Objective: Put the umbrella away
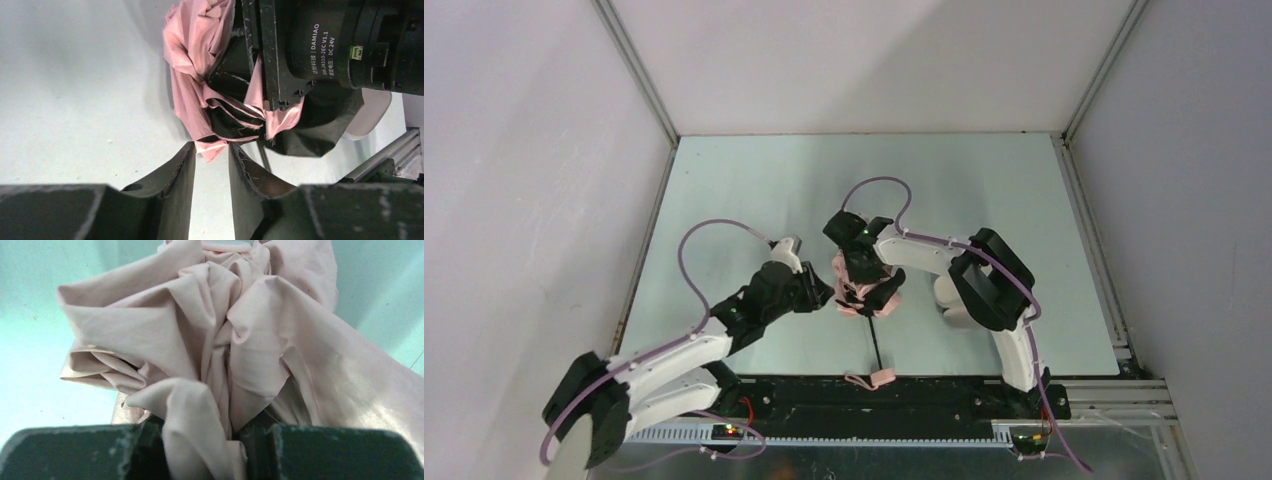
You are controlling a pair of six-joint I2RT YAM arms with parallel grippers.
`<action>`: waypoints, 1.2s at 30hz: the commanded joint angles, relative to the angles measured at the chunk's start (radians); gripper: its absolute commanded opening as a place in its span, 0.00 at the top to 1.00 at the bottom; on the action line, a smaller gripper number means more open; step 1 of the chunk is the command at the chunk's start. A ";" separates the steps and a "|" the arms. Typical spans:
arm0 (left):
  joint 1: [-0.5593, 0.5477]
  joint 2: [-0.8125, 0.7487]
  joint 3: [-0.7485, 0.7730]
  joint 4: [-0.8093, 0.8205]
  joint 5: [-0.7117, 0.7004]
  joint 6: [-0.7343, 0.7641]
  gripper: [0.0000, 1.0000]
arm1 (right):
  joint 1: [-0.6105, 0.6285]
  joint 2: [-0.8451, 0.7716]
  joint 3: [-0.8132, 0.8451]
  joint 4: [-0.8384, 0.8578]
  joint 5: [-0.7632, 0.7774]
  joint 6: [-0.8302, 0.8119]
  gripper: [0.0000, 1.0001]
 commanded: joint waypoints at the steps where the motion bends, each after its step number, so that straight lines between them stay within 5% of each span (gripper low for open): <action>1: 0.001 -0.123 0.028 -0.194 -0.087 0.047 0.62 | 0.006 -0.002 -0.078 0.100 0.076 -0.028 1.00; 12: 0.064 -0.362 0.047 -0.264 -0.071 0.054 0.52 | 0.011 -0.416 -0.132 0.331 0.192 -0.165 1.00; 21: 0.138 -0.359 0.075 -0.138 0.089 0.101 0.38 | -0.005 -0.692 -0.368 0.808 0.079 -0.285 1.00; 26: 0.146 -0.390 0.063 -0.058 0.151 0.136 0.28 | -0.013 -0.756 -0.515 1.164 0.029 -0.395 1.00; 32: 0.146 -0.482 0.125 -0.172 0.059 0.218 0.27 | 0.013 -0.752 -0.524 1.586 -0.047 -0.720 1.00; 36: 0.147 -0.524 0.180 -0.250 -0.033 0.239 0.28 | 0.026 -0.744 -0.521 1.622 -0.070 -0.765 1.00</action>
